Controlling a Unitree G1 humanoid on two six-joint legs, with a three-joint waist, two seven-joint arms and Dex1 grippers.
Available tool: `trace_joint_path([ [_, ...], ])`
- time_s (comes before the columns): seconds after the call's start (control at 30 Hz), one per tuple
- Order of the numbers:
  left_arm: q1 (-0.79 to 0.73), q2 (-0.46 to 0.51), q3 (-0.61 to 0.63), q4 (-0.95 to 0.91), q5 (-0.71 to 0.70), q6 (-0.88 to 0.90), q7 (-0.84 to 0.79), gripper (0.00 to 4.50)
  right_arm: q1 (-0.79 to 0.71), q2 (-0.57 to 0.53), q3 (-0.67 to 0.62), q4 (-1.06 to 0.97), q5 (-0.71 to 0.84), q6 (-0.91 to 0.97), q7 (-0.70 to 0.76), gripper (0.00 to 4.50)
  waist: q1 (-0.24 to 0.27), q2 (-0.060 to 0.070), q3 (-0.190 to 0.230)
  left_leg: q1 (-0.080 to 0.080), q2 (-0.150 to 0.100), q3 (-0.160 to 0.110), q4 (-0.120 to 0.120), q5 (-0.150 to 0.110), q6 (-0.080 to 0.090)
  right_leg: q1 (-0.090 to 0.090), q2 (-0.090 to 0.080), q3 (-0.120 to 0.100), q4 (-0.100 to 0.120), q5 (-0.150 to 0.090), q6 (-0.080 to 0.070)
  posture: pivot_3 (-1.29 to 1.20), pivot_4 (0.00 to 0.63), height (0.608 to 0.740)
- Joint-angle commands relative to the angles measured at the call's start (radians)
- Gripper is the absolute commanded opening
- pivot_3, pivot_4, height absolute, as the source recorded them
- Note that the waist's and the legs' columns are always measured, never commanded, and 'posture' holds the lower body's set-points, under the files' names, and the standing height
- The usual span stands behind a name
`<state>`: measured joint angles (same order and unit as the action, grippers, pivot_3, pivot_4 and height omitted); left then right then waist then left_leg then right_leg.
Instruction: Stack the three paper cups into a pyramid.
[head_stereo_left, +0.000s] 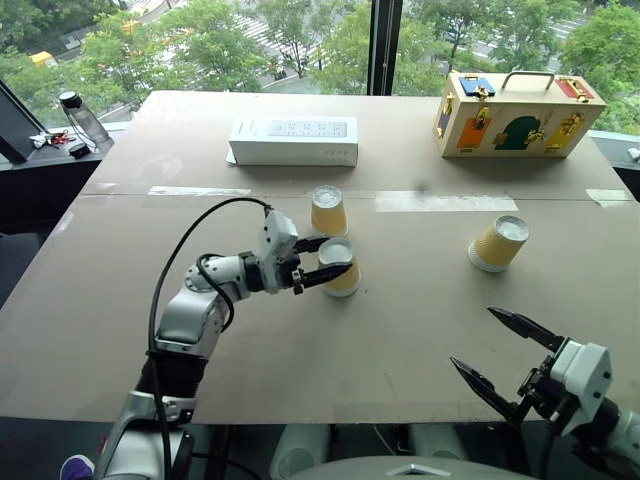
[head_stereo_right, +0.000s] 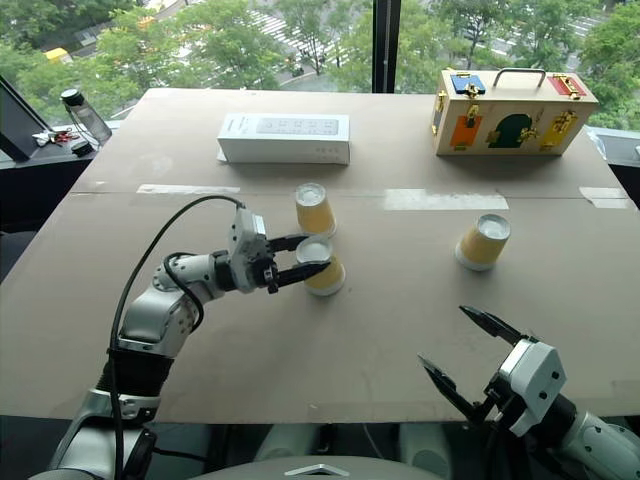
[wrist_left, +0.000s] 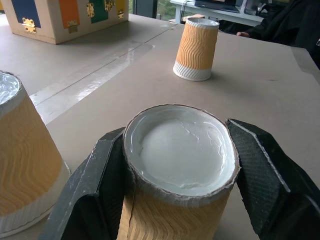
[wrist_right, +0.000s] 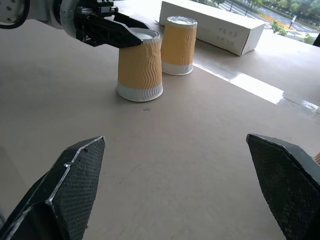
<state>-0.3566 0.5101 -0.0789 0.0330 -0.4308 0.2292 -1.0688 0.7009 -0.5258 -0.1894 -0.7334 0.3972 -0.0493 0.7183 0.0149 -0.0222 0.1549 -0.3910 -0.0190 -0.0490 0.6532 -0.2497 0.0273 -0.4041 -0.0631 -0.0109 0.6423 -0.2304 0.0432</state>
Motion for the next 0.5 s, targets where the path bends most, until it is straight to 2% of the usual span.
trace_joint_path([
  [0.03, -0.022, -0.015, 0.002, 0.023, 0.028, -0.045, 0.003, 2.46, 0.005, 0.005, -0.037, -0.015, 0.014, -0.018, -0.002, 4.50, 0.000, 0.000, 0.000, 0.000, 0.000, 0.000, 0.000, 0.000, 0.000, 0.000, 0.000, 0.000, 0.000, 0.000, 0.000, 0.00, 0.150, 0.740],
  [0.27, -0.053, -0.074, -0.010, 0.062, 0.049, -0.066, 0.019, 2.46, -0.004, 0.017, -0.047, 0.008, 0.005, -0.019, -0.010, 4.50, 0.002, 0.000, 0.000, 0.000, 0.000, 0.000, 0.000, 0.000, 0.000, 0.000, 0.000, 0.000, 0.000, 0.000, 0.000, 0.00, 0.150, 0.740],
  [0.4, -0.052, -0.083, -0.016, 0.051, 0.053, -0.064, 0.012, 4.39, -0.012, 0.029, -0.057, 0.019, -0.003, -0.012, -0.030, 4.50, 0.000, 0.000, 0.000, 0.000, 0.000, 0.000, 0.000, 0.000, 0.000, 0.000, 0.000, 0.000, 0.000, 0.000, 0.000, 0.00, 0.150, 0.740],
  [0.5, -0.045, -0.082, 0.008, 0.021, 0.034, -0.035, 0.037, 4.46, -0.028, 0.049, -0.073, 0.023, -0.003, 0.001, -0.071, 4.50, 0.000, 0.000, 0.000, 0.000, 0.000, 0.000, 0.000, 0.000, 0.000, 0.000, 0.000, 0.000, 0.000, 0.000, 0.000, 0.00, 0.150, 0.740],
])
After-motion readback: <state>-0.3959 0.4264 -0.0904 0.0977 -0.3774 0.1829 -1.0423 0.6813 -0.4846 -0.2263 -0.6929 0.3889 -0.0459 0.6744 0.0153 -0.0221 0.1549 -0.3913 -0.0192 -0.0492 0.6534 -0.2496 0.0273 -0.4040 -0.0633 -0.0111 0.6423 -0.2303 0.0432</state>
